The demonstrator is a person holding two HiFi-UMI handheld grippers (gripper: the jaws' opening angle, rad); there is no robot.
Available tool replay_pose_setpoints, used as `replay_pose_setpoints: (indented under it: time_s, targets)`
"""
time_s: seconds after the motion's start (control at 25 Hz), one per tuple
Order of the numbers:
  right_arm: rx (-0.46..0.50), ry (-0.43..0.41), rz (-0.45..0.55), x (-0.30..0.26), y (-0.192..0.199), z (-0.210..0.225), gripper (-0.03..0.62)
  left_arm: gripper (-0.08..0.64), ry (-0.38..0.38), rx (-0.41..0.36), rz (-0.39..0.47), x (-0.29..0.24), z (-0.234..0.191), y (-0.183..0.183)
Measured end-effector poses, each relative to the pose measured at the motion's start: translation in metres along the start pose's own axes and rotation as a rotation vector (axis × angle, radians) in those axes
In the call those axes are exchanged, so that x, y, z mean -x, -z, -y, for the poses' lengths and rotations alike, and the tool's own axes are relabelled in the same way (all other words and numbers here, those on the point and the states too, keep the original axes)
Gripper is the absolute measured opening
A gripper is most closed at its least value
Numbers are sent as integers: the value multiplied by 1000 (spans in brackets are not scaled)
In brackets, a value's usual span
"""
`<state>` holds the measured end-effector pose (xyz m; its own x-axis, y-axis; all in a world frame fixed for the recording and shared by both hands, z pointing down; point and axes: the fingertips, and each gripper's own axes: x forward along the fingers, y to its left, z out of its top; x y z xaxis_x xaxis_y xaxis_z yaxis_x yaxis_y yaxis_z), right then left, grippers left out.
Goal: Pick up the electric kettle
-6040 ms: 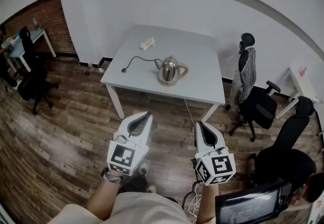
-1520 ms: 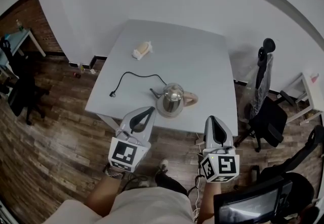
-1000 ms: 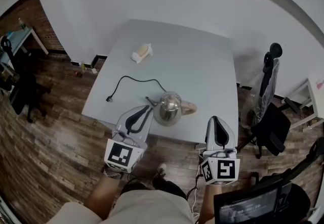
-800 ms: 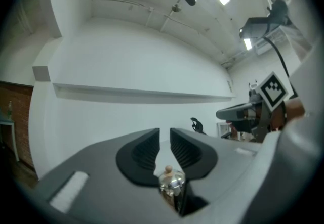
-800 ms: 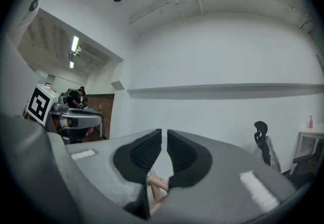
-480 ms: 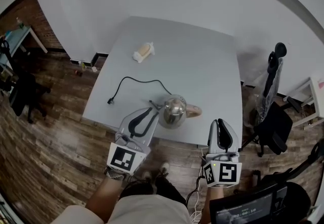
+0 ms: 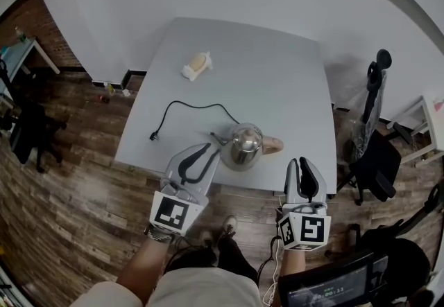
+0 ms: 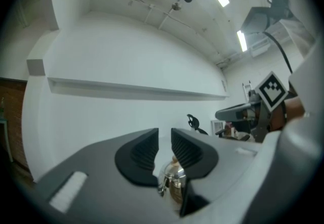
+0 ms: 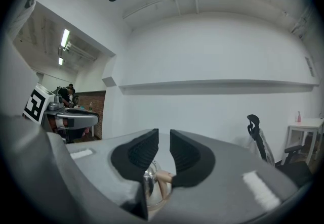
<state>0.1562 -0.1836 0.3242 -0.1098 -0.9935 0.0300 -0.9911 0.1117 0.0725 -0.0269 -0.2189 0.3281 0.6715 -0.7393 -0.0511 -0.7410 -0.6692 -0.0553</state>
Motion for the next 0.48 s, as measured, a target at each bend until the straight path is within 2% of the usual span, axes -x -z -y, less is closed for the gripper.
replay_pose_setpoints:
  time_s: [0.32,0.48]
  targets:
    - [-14,14,-20,3,8,-4,98,97,-9,4,-19,6,-6,16]
    - [-28,14,-21,4,16,-5,101,102,0,-36,-59,8,-7,41]
